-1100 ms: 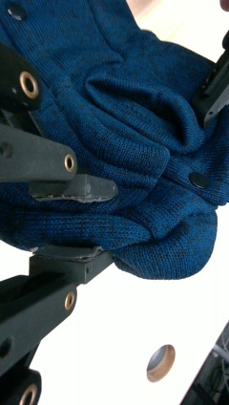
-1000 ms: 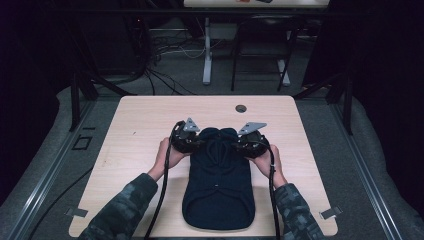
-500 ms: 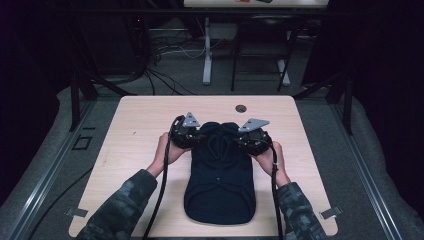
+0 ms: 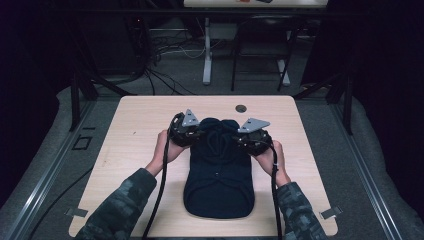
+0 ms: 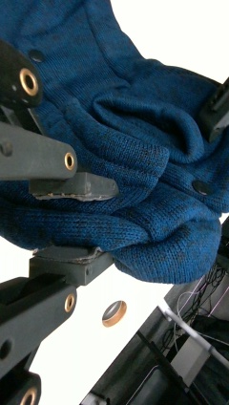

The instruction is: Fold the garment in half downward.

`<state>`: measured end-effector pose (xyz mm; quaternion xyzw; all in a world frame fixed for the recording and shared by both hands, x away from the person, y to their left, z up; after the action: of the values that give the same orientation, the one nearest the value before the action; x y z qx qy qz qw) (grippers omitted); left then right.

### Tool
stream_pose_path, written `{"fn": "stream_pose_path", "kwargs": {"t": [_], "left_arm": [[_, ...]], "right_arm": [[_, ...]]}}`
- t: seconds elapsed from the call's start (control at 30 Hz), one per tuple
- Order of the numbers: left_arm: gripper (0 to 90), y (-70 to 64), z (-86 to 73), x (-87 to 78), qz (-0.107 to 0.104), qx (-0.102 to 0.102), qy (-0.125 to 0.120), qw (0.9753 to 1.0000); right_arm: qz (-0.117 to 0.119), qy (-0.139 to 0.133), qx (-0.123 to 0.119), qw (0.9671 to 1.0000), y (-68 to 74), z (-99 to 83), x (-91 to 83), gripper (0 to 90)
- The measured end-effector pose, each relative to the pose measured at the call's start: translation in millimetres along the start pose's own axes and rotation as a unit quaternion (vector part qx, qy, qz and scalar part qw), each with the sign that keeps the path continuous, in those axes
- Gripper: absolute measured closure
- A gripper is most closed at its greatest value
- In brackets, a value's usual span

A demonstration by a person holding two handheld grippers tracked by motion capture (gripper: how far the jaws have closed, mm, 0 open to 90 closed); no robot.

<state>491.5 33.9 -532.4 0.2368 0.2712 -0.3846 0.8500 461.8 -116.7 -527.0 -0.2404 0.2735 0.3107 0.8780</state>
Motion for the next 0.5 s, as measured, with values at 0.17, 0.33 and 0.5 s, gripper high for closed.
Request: {"fn": "stream_pose_path", "kwargs": {"t": [0.17, 0.33, 0.5], "left_arm": [[73.8, 1.4, 2.4, -3.0, 0.004, 0.009, -0.004, 0.9999], [73.9, 3.3, 6.2, -6.4, 0.025, 0.023, -0.005, 0.9994], [73.8, 2.6, 8.9, -12.6, 0.025, 0.031, -0.011, 0.9991]], "right_arm": [[-0.007, -0.006, -0.005, 0.9999, -0.6, 1.6, -0.9, 69.0], [-0.039, -0.024, -0.037, 0.9983, 1.2, 6.0, -4.2, 69.3], [-0.041, -0.035, -0.043, 0.9976, 4.2, 7.9, -7.8, 69.4]]}}
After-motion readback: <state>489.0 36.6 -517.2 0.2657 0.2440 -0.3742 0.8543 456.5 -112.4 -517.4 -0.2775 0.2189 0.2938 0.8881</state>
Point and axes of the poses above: each handheld gripper's, and its own axes: x roughly forward along the jaws, z roughly out of its top, y roughly to its left, the point moved 10 cm from there along x, roughly forward along the jaws, and after that the axes turned 3 degrees about y, right-handed, at the moved point
